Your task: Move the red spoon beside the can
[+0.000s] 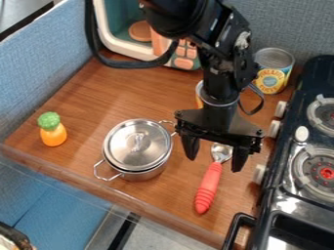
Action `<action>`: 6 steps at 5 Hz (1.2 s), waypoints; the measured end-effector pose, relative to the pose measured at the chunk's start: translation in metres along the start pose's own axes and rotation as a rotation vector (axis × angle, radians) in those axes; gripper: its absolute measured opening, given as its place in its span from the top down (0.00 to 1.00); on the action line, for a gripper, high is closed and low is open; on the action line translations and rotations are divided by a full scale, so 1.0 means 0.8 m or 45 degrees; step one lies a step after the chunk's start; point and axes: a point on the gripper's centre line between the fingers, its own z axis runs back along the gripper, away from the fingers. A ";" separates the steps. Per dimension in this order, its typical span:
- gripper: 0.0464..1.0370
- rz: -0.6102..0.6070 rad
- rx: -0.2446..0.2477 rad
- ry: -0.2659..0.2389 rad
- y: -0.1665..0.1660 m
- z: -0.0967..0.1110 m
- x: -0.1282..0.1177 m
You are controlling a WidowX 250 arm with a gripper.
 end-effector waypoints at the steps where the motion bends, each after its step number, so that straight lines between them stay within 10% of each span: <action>1: 0.04 0.010 0.017 0.042 0.003 -0.014 -0.007; 6: 0.09 0.020 0.021 0.125 -0.013 -0.077 -0.018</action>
